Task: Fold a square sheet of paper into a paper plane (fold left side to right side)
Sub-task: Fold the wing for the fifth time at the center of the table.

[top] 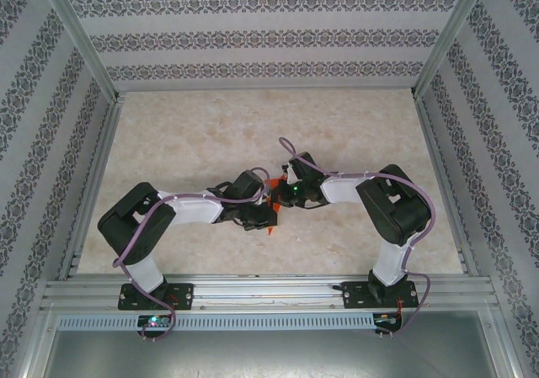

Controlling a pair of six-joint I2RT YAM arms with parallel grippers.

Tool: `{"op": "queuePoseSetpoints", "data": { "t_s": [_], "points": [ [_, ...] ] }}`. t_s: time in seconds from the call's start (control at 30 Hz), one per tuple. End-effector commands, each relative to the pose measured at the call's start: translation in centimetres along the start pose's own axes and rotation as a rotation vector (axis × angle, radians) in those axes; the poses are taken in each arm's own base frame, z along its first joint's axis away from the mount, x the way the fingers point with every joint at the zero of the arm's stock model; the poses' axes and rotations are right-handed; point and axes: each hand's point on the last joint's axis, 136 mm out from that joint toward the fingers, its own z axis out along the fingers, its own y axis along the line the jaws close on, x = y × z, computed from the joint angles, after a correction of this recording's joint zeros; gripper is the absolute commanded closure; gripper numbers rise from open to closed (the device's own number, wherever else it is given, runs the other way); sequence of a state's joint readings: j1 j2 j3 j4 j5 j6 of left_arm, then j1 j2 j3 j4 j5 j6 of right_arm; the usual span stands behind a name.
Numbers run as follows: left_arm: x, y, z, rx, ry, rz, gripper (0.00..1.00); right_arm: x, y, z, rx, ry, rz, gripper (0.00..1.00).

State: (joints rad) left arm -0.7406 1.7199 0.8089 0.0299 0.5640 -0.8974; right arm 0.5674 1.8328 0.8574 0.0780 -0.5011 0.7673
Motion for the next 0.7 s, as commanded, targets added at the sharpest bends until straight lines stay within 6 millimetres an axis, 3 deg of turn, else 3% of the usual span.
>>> {"op": "queuePoseSetpoints", "data": {
  "t_s": [0.0,0.67],
  "points": [
    [0.61,1.19,0.56,-0.031,0.007,-0.016,0.96,4.78,-7.17,1.21,0.261,0.132,0.08,1.0],
    [1.13,2.08,0.93,-0.02,0.007,-0.043,0.97,4.94,-7.39,1.42,0.277,0.148,0.079,1.0]
  ]
}}
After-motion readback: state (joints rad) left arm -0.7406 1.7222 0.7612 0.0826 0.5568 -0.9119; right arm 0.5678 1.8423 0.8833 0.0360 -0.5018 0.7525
